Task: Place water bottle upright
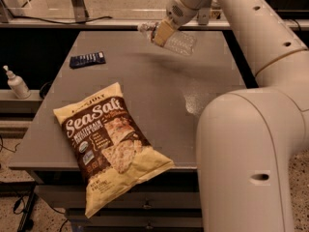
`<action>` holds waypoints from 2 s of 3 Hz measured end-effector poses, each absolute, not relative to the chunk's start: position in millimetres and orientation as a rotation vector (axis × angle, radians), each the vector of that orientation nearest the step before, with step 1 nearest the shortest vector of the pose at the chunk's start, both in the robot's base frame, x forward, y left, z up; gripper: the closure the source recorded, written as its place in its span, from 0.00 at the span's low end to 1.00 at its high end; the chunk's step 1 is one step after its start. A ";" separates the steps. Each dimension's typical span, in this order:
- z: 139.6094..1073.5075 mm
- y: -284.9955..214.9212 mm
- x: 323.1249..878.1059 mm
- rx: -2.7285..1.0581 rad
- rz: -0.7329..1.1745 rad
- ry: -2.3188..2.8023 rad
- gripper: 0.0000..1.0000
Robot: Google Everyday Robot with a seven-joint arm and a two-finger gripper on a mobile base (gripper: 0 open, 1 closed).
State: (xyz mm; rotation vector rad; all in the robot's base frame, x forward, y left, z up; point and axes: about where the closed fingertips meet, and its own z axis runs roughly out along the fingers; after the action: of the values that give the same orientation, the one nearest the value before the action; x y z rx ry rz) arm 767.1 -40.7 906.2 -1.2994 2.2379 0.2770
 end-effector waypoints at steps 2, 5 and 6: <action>950.5 -91.5 744.8 -1.072 0.622 1.982 1.00; 954.6 -112.8 737.5 -0.879 0.758 1.839 1.00; 956.0 -135.0 723.2 -0.783 0.787 1.764 1.00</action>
Offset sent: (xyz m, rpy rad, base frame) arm -0.0500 -0.1153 0.0785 0.6612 -0.1799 -0.0273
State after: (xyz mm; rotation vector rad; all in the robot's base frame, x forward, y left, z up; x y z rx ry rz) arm 723.2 -135.0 956.0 -0.7828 1.7642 0.7866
